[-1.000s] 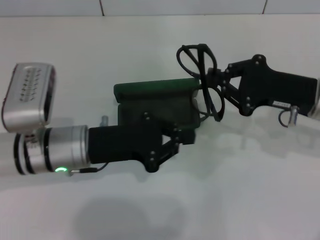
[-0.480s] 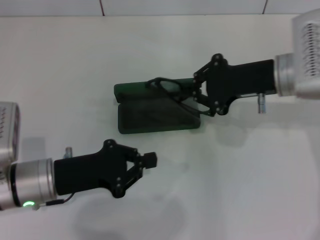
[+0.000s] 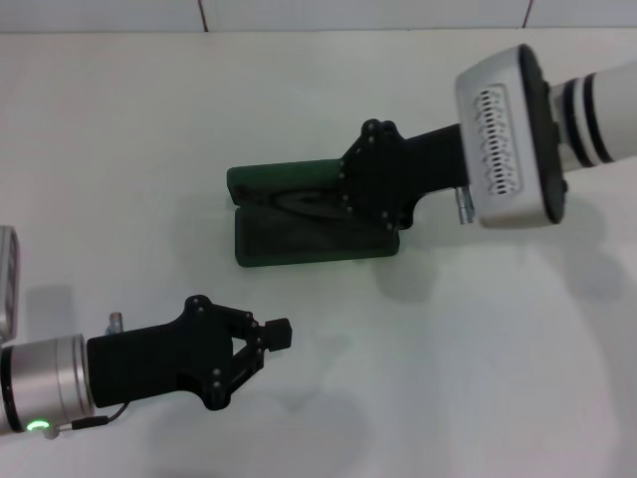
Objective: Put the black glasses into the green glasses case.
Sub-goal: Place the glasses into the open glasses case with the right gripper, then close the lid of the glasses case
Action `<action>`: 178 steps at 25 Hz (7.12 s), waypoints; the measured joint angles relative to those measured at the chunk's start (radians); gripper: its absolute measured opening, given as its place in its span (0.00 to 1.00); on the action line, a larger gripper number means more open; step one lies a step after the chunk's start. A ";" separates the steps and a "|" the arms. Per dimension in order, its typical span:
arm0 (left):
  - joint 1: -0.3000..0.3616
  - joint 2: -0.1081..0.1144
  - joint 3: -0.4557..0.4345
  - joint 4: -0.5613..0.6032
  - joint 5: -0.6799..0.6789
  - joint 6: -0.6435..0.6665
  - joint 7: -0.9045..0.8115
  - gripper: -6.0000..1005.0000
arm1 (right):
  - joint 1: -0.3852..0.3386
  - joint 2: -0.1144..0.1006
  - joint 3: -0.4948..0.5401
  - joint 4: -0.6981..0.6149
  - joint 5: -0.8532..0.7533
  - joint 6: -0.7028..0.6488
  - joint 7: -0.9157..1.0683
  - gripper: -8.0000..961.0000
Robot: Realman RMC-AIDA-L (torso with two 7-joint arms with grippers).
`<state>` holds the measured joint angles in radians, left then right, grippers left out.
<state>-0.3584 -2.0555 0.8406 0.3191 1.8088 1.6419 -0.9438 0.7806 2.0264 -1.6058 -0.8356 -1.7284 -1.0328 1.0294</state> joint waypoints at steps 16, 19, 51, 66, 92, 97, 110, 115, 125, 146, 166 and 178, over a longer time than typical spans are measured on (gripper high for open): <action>-0.006 -0.006 0.000 0.000 0.007 0.000 -0.014 0.03 | 0.026 0.002 -0.110 0.013 -0.033 0.126 0.051 0.05; -0.008 -0.006 0.000 0.000 0.011 0.000 -0.016 0.03 | 0.026 0.002 -0.121 0.018 -0.034 0.141 0.060 0.05; -0.024 -0.006 0.000 0.000 0.013 -0.001 -0.016 0.03 | 0.031 0.001 -0.170 0.012 -0.027 0.217 0.123 0.05; -0.034 -0.009 -0.009 0.000 0.007 -0.014 -0.032 0.03 | -0.075 -0.002 0.027 -0.056 0.017 -0.005 0.155 0.15; -0.157 0.007 -0.083 0.037 -0.010 -0.402 -0.286 0.03 | -0.390 -0.020 0.475 0.337 0.113 -0.453 -0.084 0.69; -0.168 0.000 -0.068 0.036 0.024 -0.434 -0.288 0.04 | -0.386 -0.017 0.476 0.341 0.112 -0.437 -0.090 0.69; -0.190 -0.022 -0.064 0.039 0.030 -0.514 -0.281 0.04 | -0.381 -0.015 0.477 0.343 0.112 -0.430 -0.089 0.69; -0.191 -0.018 -0.064 0.049 0.031 -0.554 -0.287 0.04 | -0.381 -0.015 0.478 0.343 0.112 -0.430 -0.088 0.69; -0.190 -0.008 -0.067 0.099 0.031 -0.591 -0.290 0.04 | -0.382 -0.015 0.478 0.342 0.116 -0.430 -0.087 0.68; -0.169 -0.008 -0.065 0.103 0.033 -0.498 -0.341 0.04 | -0.399 -0.014 0.480 0.342 0.121 -0.444 -0.084 0.68; -0.216 -0.029 -0.055 0.101 0.040 -0.627 -0.319 0.04 | -0.390 -0.012 0.478 0.343 0.121 -0.451 -0.085 0.68; -0.173 -0.011 -0.058 0.141 0.032 -0.488 -0.435 0.04 | -0.392 -0.012 0.493 0.340 0.122 -0.448 -0.085 0.68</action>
<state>-0.5310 -2.0665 0.7830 0.4598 1.8406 1.1537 -1.3783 0.3883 2.0140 -1.1132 -0.4952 -1.6066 -1.4810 0.9449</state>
